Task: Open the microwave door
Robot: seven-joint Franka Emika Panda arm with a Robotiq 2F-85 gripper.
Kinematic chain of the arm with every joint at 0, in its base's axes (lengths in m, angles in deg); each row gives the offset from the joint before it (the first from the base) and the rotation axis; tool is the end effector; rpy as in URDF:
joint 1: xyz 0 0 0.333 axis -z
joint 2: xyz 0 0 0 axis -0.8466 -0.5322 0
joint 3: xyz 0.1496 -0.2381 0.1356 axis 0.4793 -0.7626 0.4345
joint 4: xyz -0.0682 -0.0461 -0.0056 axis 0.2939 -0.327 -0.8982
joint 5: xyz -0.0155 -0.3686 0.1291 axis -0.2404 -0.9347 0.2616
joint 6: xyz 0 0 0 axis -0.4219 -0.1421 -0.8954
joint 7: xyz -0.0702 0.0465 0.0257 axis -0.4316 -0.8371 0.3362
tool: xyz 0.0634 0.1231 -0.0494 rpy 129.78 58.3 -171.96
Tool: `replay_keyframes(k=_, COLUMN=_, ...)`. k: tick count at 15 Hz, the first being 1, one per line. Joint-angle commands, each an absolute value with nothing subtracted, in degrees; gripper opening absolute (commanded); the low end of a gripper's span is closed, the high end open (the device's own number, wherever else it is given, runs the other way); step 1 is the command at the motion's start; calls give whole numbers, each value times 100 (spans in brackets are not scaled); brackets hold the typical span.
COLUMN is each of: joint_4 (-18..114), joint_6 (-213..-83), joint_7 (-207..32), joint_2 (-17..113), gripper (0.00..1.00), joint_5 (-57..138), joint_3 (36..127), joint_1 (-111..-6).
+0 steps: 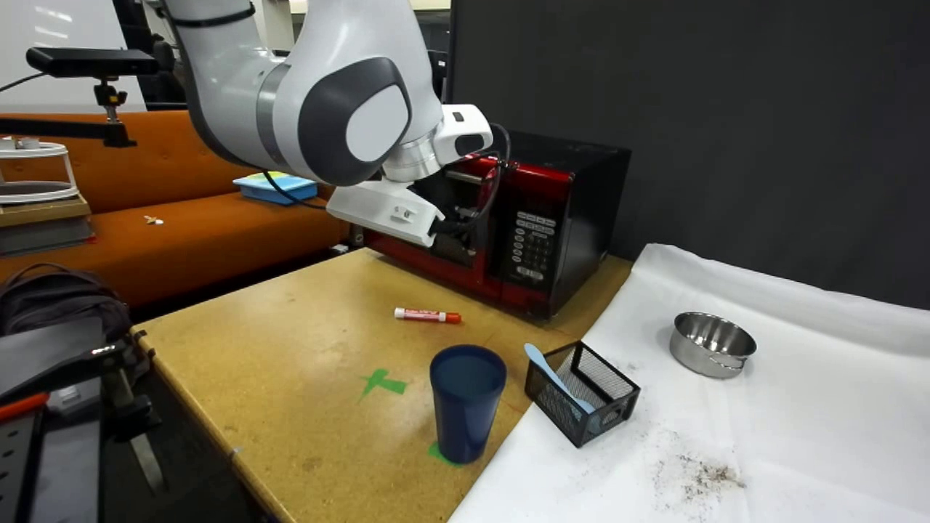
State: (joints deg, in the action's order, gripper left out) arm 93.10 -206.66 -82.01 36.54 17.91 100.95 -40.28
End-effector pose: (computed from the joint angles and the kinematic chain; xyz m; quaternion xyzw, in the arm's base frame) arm 0.5365 0.0376 0.1464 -0.9484 -0.1774 -0.2591 0.0440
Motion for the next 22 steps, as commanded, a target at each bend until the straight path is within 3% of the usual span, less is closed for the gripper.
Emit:
replay_keyframes(k=1, joint_4=9079, joint_6=-20376, joint_7=-8164, joint_2=3551, gripper=100, joint_5=1407, joint_3=10670, joint_1=-3241)
replay_keyframes(k=7, joint_4=8485, joint_6=-19890, joint_7=-8097, joint_2=3269, gripper=100, joint_5=1461, joint_3=11217, joint_1=-2853)
replay_keyframes(k=22, joint_4=7206, joint_6=-19372, joint_7=-8031, joint_2=2525, gripper=100, joint_5=1502, joint_3=11137, joint_1=-3497)
